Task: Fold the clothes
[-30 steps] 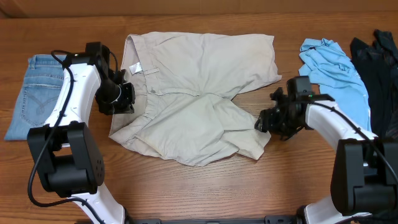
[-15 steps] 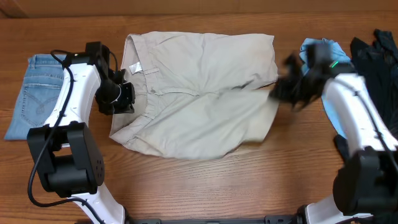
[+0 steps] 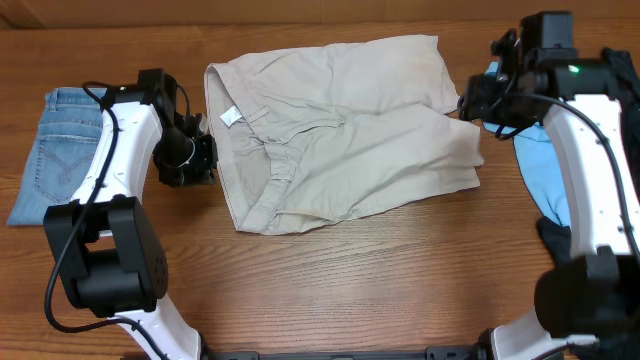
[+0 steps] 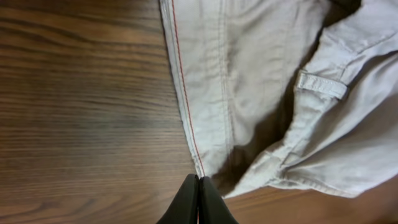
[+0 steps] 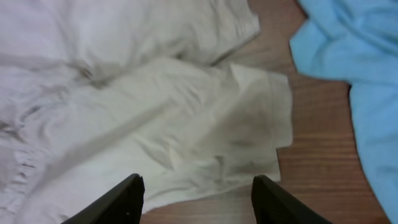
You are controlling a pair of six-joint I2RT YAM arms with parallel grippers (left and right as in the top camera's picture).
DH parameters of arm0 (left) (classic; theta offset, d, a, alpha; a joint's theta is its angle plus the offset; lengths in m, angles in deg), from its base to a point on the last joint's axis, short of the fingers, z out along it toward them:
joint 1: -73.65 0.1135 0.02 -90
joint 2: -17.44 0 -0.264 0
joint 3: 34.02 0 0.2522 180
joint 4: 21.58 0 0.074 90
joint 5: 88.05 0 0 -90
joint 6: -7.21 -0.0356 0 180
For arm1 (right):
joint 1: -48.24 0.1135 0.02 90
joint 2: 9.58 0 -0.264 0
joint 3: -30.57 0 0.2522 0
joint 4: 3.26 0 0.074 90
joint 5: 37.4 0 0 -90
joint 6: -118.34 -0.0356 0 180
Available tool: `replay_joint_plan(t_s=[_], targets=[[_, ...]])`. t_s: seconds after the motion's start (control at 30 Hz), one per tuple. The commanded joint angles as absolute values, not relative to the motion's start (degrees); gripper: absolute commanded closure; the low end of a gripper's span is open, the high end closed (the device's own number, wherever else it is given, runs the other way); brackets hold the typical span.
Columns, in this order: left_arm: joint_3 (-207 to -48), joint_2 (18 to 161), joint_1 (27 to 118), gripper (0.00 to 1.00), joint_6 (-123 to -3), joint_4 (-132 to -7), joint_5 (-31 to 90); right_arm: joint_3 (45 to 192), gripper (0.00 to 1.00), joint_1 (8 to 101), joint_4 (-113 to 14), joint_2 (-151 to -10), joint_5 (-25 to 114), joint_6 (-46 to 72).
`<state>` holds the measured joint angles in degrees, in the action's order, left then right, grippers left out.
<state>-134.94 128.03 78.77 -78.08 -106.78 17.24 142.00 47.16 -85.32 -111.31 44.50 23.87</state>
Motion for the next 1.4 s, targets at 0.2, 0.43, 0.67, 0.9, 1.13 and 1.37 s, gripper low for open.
replay_joint_plan(t_s=[0.2, 0.43, 0.67, 0.9, 1.13, 1.37], targets=[[-134.55, 126.5, 74.31, 0.5, -80.75, -108.0, 31.51, 141.3, 0.39, 46.98, -89.67, -113.33, 45.94, 23.58], [-131.11, 126.52, 68.3, 0.47, -79.04, -104.07, 28.58, 141.26, 0.39, 46.98, -90.65, -113.33, 45.96, 23.6], [-126.63, 126.52, 67.63, 0.46, -74.72, -99.76, 22.27, 141.26, 0.38, 46.98, -91.3, -113.33, 45.96, 23.6], [-124.78, 128.4, 67.15, 0.44, -72.47, -96.81, 24.96, 141.26, 0.38, 46.98, -91.5, -113.33, 45.96, 23.6], [-124.78, 133.21, 67.21, 0.48, -72.51, -96.94, 28.06, 141.26, 0.38, 46.98, -92.51, -113.33, 46.16, 23.8], [-124.8, 133.21, 68.0, 0.7, -73.01, -97.55, 29.44, 141.26, 0.38, 46.98, -92.86, -113.33, 46.16, 23.78]])
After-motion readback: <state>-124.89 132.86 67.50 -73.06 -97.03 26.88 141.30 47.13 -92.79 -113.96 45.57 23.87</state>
